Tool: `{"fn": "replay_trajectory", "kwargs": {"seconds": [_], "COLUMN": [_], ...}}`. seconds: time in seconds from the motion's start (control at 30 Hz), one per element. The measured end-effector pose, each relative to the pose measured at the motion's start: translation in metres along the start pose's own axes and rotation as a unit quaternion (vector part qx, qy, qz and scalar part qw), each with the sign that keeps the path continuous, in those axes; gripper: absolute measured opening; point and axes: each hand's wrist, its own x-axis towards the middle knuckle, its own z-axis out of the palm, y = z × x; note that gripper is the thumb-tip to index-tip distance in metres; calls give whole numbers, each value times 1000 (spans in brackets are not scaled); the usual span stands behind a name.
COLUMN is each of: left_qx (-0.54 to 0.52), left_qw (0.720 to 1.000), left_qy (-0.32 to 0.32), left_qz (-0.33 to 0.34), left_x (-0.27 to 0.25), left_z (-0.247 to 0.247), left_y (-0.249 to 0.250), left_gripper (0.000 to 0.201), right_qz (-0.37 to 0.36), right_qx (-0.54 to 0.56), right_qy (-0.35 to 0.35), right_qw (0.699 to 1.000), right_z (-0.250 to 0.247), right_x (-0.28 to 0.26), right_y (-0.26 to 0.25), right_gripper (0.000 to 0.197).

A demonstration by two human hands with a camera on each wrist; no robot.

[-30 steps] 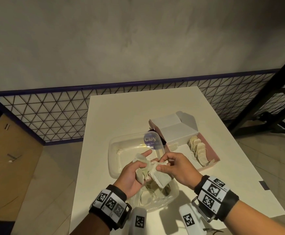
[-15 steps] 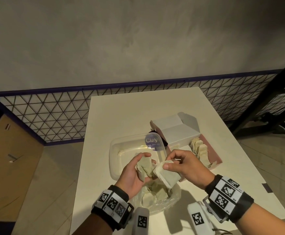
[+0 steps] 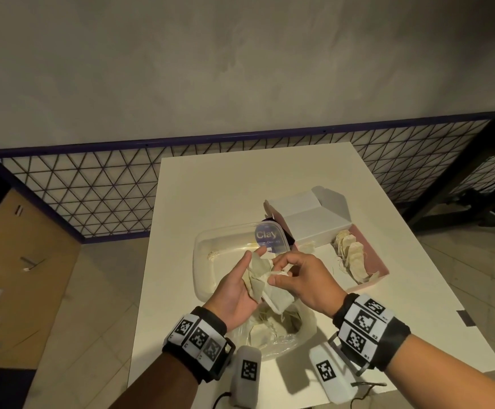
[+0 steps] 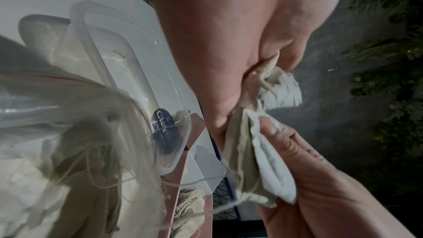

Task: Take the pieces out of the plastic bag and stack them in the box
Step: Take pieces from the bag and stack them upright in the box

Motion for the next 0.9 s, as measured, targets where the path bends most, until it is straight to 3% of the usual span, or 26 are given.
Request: {"fn": "replay_trajectory", "kwargs": {"seconds": [0.23,0.37,0.5,0.63,0.77,0.9], "left_qx": [22,20,1,-6,8,11], "left_qw": [1000,1000,1000,999,997,997], "left_qy": [-8,-3,4,40,57,60], "left_qz": [-13,5,26,36,47,54], "left_x": [4,6,5,9,9,5], "left_z": [-6,-7,-8,-15,-16,-20], "left_y": [-1,0,1,1,4,2], "left_gripper": [58,44,32,39,13,6], "right_qz": [-18,-10,-7,11,31,50], "right_qx": [-16,-22,26,86,130,208], "right_qy": [-48,-4,27,37,26,32], "right_qw": [999,1000,999,996,991,976], "right_z": [-3,-2,-3,-7,-10,-11], "right_x": [2,3,2,-2,-8,-12], "right_y": [-6,-3,-2,-7,-13,-16], "right_gripper": [13,15,16,17,14,12]}}
